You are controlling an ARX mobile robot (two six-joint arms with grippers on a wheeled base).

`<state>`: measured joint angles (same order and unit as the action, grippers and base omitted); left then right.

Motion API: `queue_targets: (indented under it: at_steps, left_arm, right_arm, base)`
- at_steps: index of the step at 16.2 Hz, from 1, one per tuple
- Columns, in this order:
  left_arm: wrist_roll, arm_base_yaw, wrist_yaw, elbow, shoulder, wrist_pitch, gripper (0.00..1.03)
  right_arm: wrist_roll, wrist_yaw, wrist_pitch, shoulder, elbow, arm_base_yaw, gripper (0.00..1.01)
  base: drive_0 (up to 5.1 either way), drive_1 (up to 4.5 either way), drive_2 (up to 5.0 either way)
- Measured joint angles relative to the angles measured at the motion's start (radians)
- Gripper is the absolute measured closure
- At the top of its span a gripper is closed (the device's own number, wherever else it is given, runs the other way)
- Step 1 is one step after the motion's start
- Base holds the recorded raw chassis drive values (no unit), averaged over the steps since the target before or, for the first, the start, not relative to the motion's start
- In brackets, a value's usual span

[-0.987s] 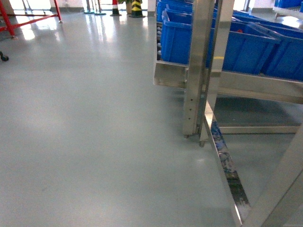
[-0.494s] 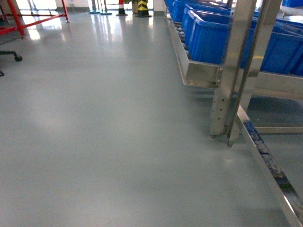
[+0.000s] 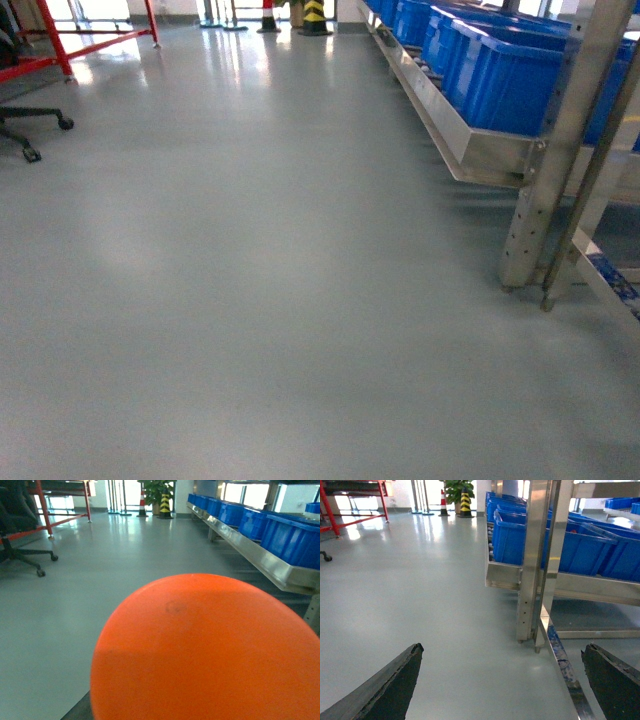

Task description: Pick capacitor and pack into box

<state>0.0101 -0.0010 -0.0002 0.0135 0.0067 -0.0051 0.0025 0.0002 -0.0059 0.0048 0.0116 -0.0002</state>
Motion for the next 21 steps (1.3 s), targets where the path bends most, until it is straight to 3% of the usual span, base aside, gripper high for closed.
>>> queue_targets:
  at_steps: [21]
  left_arm:
    - [0.0,0.0,0.0,0.0,0.0,0.0,0.59]
  right_arm:
    - [0.0,0.0,0.002,0.0,0.0,0.0,0.03]
  base:
    - [-5.0,2.43,2.4]
